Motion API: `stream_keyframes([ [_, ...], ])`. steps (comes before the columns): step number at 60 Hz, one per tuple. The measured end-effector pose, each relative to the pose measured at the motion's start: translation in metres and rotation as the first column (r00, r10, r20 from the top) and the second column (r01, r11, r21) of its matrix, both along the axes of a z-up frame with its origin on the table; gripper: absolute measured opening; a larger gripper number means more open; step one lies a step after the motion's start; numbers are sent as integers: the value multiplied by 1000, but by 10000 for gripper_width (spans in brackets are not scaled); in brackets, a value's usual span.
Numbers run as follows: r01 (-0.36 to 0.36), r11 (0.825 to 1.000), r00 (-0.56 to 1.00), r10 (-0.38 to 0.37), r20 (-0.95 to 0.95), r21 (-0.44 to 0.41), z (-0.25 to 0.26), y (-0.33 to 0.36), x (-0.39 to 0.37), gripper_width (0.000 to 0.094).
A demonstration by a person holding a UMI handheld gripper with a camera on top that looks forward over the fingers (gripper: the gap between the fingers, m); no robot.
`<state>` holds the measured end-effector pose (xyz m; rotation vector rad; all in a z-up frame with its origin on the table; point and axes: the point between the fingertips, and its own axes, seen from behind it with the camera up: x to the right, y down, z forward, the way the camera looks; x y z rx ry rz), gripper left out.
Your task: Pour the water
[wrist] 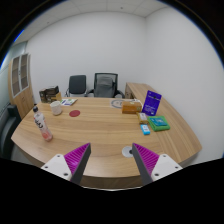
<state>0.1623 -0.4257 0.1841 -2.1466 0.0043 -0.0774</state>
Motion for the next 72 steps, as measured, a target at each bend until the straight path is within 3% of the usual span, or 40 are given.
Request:
stream_keyframes([
  [13,-4,999,1000,4,-8,-34,-19,-9,-15,853],
  [33,-143,985,989,139,-46,-101,-73,-17,-169,860],
  [48,-168,986,982,168,-83,8,-85,44,-313,860],
  [54,-148,986,983,155,-93,80,-91,87,-347,856],
  [62,-93,989,992,102,-72,115,-105,140,-359,848],
  [72,-69,989,992,83,-97,134,-123,179,-372,646],
])
